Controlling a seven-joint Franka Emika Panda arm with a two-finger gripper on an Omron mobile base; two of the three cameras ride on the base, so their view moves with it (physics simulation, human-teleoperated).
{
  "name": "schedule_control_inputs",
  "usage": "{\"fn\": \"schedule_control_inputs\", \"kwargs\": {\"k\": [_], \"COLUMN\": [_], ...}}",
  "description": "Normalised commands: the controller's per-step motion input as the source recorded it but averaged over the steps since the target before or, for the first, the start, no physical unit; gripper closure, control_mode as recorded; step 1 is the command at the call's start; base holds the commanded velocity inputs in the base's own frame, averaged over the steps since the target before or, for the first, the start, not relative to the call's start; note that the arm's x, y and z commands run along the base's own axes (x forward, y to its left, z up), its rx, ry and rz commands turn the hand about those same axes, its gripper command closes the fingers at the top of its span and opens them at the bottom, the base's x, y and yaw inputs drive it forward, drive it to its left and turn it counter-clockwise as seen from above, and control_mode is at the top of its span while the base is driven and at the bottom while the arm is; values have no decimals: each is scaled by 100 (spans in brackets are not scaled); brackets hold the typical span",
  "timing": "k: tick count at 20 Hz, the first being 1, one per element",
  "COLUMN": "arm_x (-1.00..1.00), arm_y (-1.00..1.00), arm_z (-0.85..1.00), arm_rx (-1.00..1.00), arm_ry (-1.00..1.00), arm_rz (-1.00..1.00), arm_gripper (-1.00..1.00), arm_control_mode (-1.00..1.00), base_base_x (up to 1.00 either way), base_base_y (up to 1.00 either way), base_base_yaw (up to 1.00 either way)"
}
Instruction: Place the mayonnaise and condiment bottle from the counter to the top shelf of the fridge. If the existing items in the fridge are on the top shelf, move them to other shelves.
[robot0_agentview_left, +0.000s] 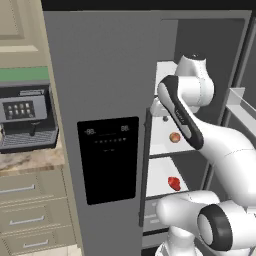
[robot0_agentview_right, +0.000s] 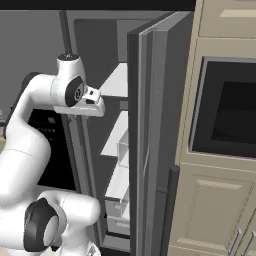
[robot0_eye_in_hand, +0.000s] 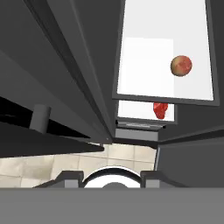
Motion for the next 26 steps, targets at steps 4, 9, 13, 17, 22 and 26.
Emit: {"fn": "schedule_control_inputs", "kwargs": {"k": [4, 9, 13, 17, 22, 26], "arm_x": [-47, -74, -83, -85, -58, 0], "arm_y": [-13, -25, -11, 0, 16, 0], "arm_z": [0, 0, 0, 0, 0, 0], "arm_rx": [3, 7, 4, 0, 3, 0], "arm_ry": [-8, -9, -11, -13, -6, 0], "arm_rz": [3, 6, 7, 5, 0, 0], "arm_gripper": [-100, -100, -100, -100, -100, -100], "arm_control_mode": [-100, -100, -100, -100, 100, 100], "base_base_x": [0, 0, 0, 0, -40, -84], "base_base_y": [0, 0, 0, 0, 33, 100], "base_base_yaw": [0, 0, 0, 0, -1, -5]}}
